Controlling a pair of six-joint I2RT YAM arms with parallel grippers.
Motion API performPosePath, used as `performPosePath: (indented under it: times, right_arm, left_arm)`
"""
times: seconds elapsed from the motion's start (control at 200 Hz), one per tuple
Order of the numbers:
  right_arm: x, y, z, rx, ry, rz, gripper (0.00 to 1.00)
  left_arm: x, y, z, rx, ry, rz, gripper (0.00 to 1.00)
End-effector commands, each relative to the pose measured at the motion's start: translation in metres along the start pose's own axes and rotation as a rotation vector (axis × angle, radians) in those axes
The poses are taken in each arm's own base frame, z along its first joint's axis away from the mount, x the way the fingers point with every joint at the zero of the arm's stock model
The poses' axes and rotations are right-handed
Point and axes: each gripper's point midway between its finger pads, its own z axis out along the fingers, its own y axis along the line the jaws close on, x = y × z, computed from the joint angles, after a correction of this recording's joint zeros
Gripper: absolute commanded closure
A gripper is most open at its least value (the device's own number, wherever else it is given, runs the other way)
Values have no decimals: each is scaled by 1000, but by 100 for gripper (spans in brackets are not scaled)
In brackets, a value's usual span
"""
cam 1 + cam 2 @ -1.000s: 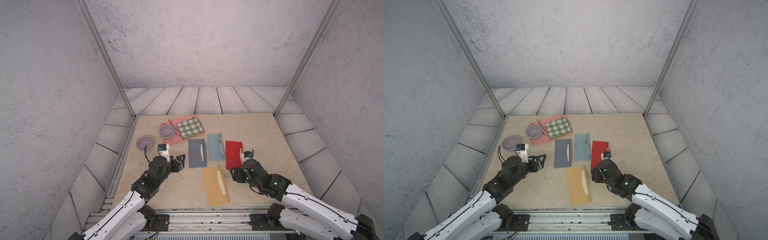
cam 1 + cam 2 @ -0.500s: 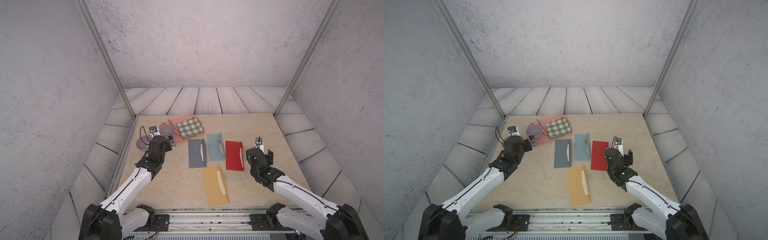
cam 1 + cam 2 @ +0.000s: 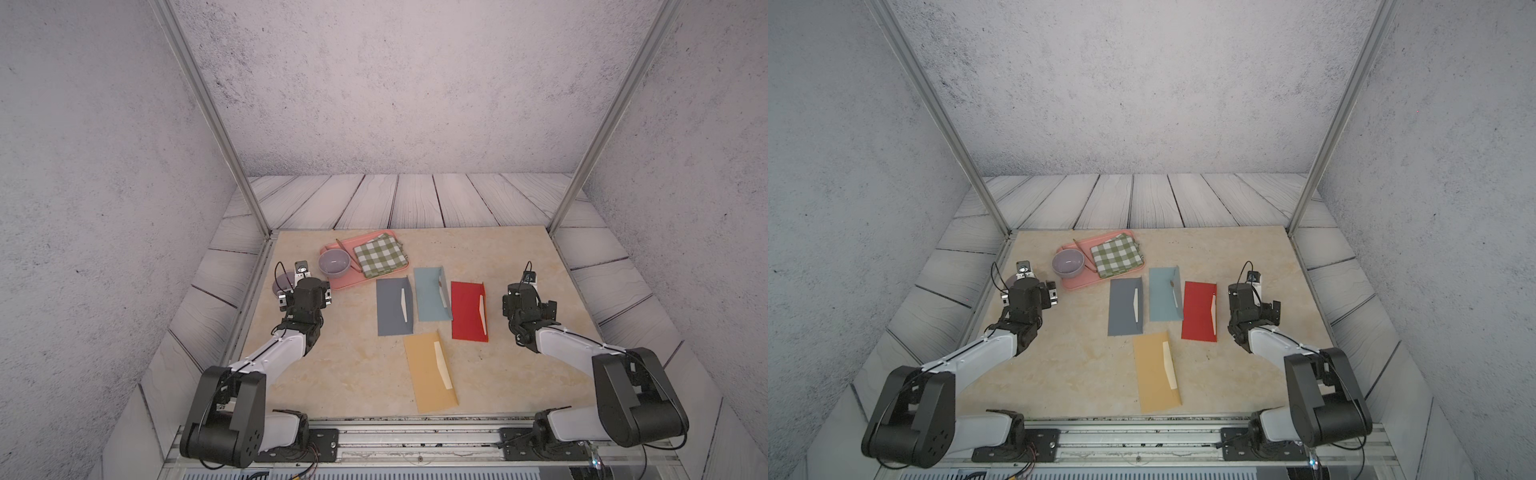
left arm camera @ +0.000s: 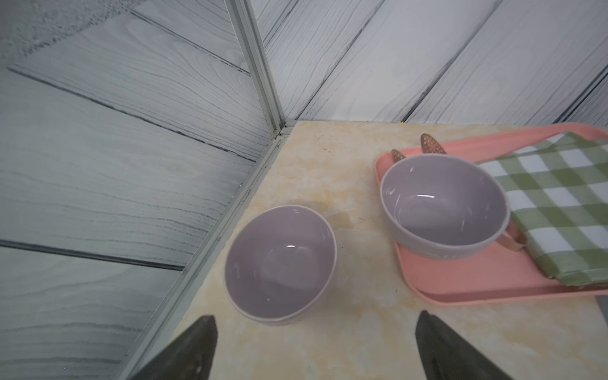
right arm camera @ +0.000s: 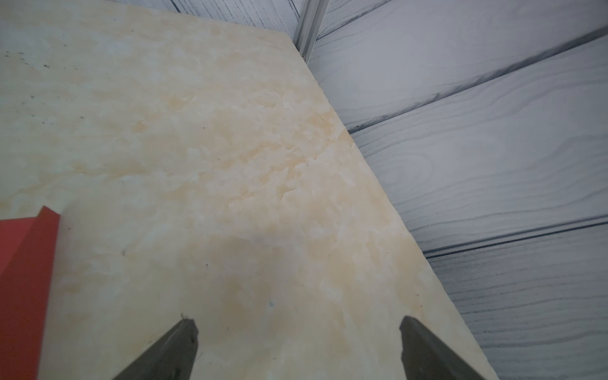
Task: Open the envelope
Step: Reset both arms
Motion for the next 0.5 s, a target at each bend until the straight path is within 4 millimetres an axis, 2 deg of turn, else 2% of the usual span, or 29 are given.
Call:
performPosePath:
  times: [0.0,0.1,0.2,0.285,0.43,0.495]
  right_arm:
    - [-17,11,10,-108,-58,39,1]
    - [-22,8,21,-144,-66,68,1]
    - [-20,14,30,-244,-27,91,1]
    - [-21,17,29,-270,-31,87,1]
    - [-26,29,20,-361,-89,108,1]
    - [-23,42,13,-434,-174,94,1]
  left_arm:
    - [-9,0,8,4,-38,62,1]
    - [7,6,17,-9,-17,37,1]
    - [21,0,28,10,-6,45,1]
    - [22,-5,36,39,-28,49,1]
    - [24,-4,36,63,-2,31,1]
    - [26,-2,34,72,-13,20,1]
